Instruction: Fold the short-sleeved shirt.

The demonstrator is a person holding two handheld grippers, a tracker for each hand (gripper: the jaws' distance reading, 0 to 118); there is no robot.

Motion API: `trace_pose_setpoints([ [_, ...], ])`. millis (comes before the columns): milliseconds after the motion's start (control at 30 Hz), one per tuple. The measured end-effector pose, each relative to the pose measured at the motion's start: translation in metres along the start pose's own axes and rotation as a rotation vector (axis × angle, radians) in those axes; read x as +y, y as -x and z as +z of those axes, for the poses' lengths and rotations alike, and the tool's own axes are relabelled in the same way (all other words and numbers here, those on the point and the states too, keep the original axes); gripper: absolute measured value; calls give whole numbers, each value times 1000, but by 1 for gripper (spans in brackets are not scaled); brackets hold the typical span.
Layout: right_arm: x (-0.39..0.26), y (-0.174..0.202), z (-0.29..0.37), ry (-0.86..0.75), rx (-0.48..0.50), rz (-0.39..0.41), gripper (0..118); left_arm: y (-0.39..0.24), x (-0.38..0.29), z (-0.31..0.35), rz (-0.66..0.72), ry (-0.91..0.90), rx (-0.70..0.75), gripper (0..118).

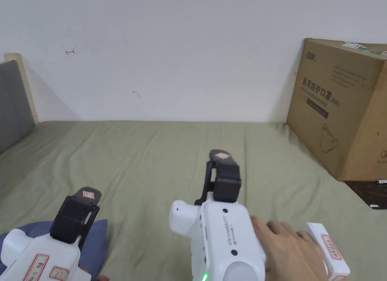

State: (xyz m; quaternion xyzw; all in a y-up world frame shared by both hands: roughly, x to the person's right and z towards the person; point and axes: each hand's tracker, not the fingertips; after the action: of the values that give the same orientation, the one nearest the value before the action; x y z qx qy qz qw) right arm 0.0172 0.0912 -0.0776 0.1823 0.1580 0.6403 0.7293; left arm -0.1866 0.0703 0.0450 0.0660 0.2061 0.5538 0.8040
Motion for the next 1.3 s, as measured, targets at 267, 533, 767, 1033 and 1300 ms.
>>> trace_pose_setpoints([
  [267,-12,-43,-23,195,157,-706,118,-59,-1,-15,-562,-13,14,117],
  [533,-110,-64,-16,399,-32,-1589,118,-115,-50,-11,-1343,-31,-9,118],
  [767,-117,-66,2,364,-17,-1564,118,-116,-48,-11,-1260,-2,-30,118],
  [1033,-103,-74,8,360,-95,-1345,102,-124,-46,-3,-1282,31,22,90],
  [1300,-115,-73,4,388,-56,-1460,0,-115,-47,-3,-1257,15,3,0],
])
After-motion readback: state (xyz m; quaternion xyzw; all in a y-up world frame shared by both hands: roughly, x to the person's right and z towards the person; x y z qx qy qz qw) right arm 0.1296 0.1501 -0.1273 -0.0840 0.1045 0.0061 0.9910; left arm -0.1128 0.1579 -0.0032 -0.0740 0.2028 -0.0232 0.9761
